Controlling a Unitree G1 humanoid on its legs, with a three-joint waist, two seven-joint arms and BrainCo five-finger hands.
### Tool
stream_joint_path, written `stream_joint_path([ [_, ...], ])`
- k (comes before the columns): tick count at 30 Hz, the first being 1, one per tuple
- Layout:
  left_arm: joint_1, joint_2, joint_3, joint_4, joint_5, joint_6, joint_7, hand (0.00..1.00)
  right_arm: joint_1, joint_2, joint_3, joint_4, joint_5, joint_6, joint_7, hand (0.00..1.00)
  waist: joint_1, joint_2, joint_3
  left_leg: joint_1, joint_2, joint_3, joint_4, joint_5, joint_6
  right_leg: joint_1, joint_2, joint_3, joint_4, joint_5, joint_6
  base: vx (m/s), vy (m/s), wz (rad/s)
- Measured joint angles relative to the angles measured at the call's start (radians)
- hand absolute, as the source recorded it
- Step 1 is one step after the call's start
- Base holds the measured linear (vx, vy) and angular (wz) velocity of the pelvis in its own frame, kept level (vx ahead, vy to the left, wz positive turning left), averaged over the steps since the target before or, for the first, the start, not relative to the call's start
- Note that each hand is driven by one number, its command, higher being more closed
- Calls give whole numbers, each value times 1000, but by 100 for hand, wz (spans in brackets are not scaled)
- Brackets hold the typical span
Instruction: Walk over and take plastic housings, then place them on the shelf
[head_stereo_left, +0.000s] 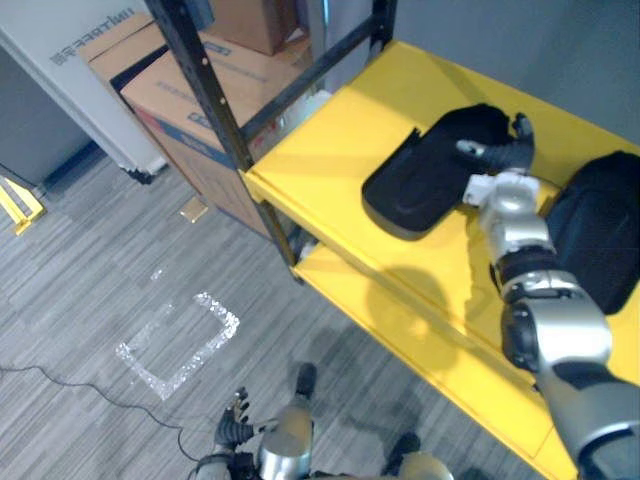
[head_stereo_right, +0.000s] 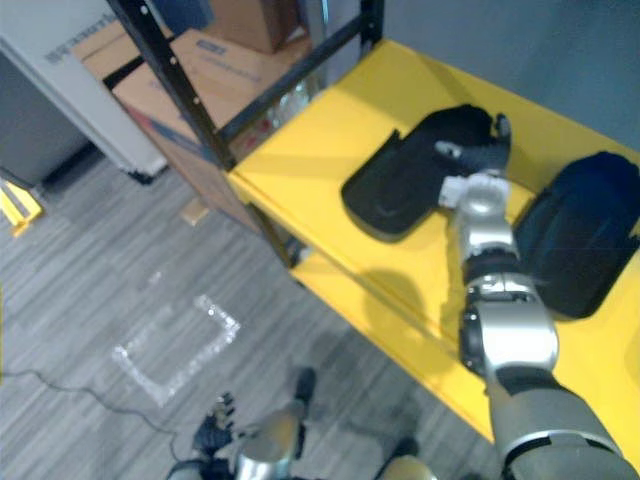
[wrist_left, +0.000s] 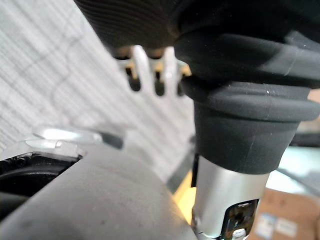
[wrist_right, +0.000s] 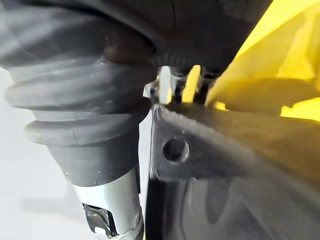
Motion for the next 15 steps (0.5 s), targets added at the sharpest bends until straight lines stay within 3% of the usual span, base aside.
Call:
stream_joint_path([
  [2, 0, 0, 0, 3, 0, -6, 0, 0, 0, -1, -2, 0, -21, -22, -53, 0, 0, 0, 0, 0, 0, 0, 0, 0, 0, 0, 0, 0, -1, 0, 0, 0, 0, 0],
  [6, 0, 0, 0, 11, 3, -26, -7, 0, -13, -5, -8, -17, -133, -119, -219, 0, -3, 0, 0, 2, 1, 0, 0, 0, 0, 5, 3, 0, -7, 2, 1, 0, 0, 0],
  [10, -2, -1, 1, 24, 19, -36, -9, 0, -12, -23, -23, -145, -327, -133, -379, 0, -8, 0, 0, 19, 2, 2, 0, 0, 0, 40, 16, -3, -54, 23, 2, 0, 0, 0],
  [13, -2, 1, 7, 34, 41, -43, -9, 0, 17, -25, -18, -287, -362, -200, -390, 0, -30, -3, -2, 23, 1, 3, -1, 0, -1, 50, 17, -3, -69, 34, 6, -6, -3, -2],
  [15, -2, 5, 11, 42, 57, -44, -9, 0, 61, -24, -3, -382, -338, -251, -342, 0, -37, -11, -8, 29, 0, 10, -1, 0, -1, 53, 19, 4, -75, 39, 7, -22, -9, -13],
])
